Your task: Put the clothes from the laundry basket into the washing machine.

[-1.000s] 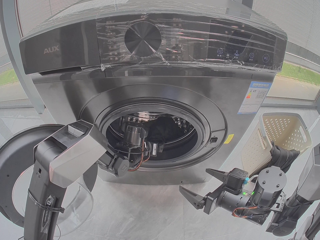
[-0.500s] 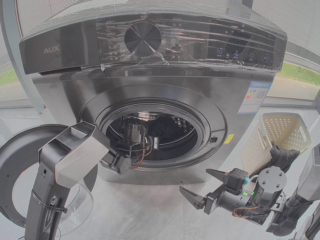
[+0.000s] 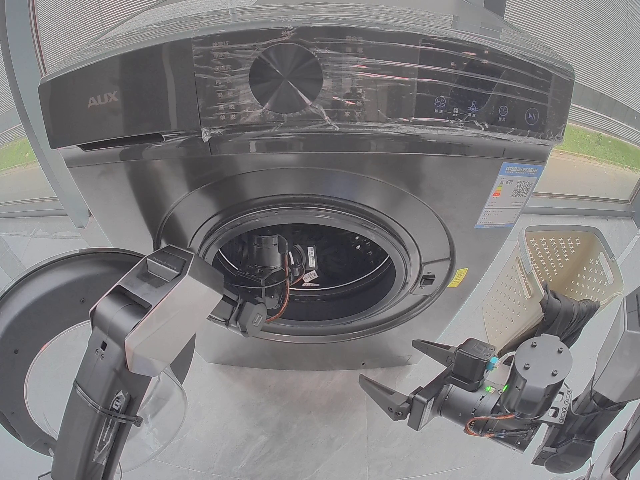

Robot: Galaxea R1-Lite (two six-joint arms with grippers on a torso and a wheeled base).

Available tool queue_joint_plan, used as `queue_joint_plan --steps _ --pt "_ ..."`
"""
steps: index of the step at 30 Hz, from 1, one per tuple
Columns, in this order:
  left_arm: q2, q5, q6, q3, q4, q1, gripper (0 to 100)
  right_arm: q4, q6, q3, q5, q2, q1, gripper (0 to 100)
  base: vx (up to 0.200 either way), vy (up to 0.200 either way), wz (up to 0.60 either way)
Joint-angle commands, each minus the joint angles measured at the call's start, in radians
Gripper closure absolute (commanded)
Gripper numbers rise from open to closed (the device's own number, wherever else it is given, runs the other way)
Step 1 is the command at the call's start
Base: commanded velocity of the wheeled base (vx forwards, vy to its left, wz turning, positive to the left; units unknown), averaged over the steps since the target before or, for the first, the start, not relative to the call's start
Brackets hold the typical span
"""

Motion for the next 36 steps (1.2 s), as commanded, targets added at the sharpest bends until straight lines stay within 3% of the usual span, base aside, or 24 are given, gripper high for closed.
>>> queue_joint_plan --steps 1,7,14,18,23,30,36 --pt "0.009 0.001 -0.001 0.002 0.001 0.001 0 -0.001 0.0 0.0 0.0 0.001 0.0 0 0.0 0.0 0.0" --pt "0.003 0.001 -0.002 0.027 0.001 -0.007 0 -0.001 0.0 0.0 0.0 0.001 0.0 0 0.0 0.0 0.0" --pt "-0.063 0.001 -0.004 0.159 -0.015 -0.05 0 -0.001 0.0 0.001 0.0 0.001 -0.003 0 0.0 0.0 0.0" --pt "-0.147 0.001 -0.005 0.295 -0.058 -0.093 0 -0.001 0.0 0.001 0.0 0.001 -0.003 0 0.0 0.0 0.0" --pt "-0.235 0.001 -0.028 0.479 -0.13 -0.144 0 0.001 0.0 0.003 0.0 -0.002 -0.005 0 0.0 0.0 0.0" --pt "-0.351 0.001 -0.031 0.743 -0.269 -0.217 0 -0.001 0.0 0.026 0.001 -0.01 -0.009 0 0.0 0.0 0.0" --pt "-0.529 0.014 -0.041 0.939 -0.296 -0.234 0 0.001 -0.002 0.05 0.0 -0.034 -0.017 0 0.0 0.0 0.0"
